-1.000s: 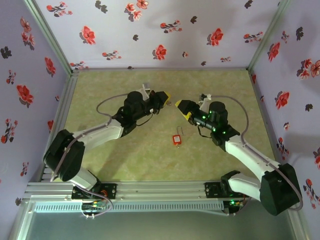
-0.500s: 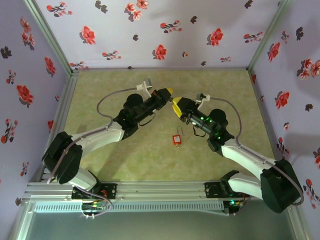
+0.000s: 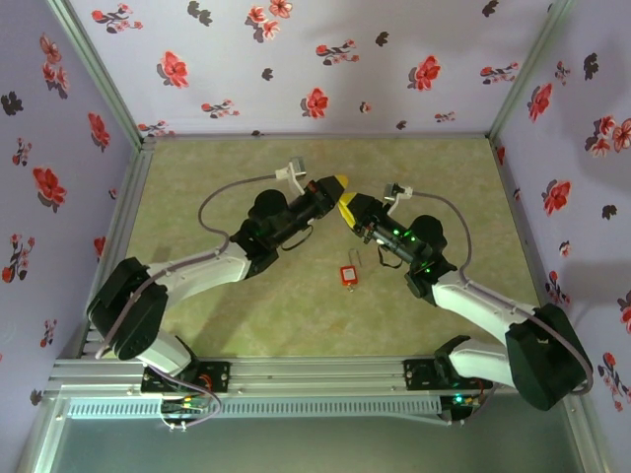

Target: Unlock with the key

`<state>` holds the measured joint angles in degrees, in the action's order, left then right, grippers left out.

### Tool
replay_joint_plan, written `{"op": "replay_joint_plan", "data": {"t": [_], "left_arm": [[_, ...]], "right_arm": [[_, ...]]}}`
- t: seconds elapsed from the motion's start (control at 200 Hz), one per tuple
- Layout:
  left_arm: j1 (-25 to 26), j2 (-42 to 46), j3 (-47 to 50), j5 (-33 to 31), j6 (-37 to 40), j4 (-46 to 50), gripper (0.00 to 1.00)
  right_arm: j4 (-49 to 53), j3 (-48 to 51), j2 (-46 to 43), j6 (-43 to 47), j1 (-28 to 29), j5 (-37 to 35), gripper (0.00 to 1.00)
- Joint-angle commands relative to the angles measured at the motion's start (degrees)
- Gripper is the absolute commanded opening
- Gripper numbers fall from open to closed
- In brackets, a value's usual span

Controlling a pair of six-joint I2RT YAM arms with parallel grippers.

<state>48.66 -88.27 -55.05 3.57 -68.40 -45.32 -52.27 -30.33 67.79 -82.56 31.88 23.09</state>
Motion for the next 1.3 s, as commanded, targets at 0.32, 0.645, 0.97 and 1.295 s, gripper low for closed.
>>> {"op": "replay_joint_plan", "data": {"t": [0.32,0.645,0.97,1.295], "left_arm": [[0.88,-1.76,2.42,-1.14,-0.68,-6.18,0.00],[-9.68,12.89,8.29,-3.39,-1.07,15.94,0.87],[-31.98,29.34,-3.93,-11.13,23.33,90.95,1.00],[-50.61,26.87,2.02,-12.45,34.73,103.18,1.00]], "right_arm": [[-1.01,-2.00,-0.26,0.97,0.29,0.11,0.00],[29.76,-4.12,-10.47,15.05,0.29,0.09,0.00],[61.59,-11.33,-17.53,34.39,0.29,-2.39,0.00],[67.38,-13.19,-16.24,38.62,0.29,-1.35,0.00]]}}
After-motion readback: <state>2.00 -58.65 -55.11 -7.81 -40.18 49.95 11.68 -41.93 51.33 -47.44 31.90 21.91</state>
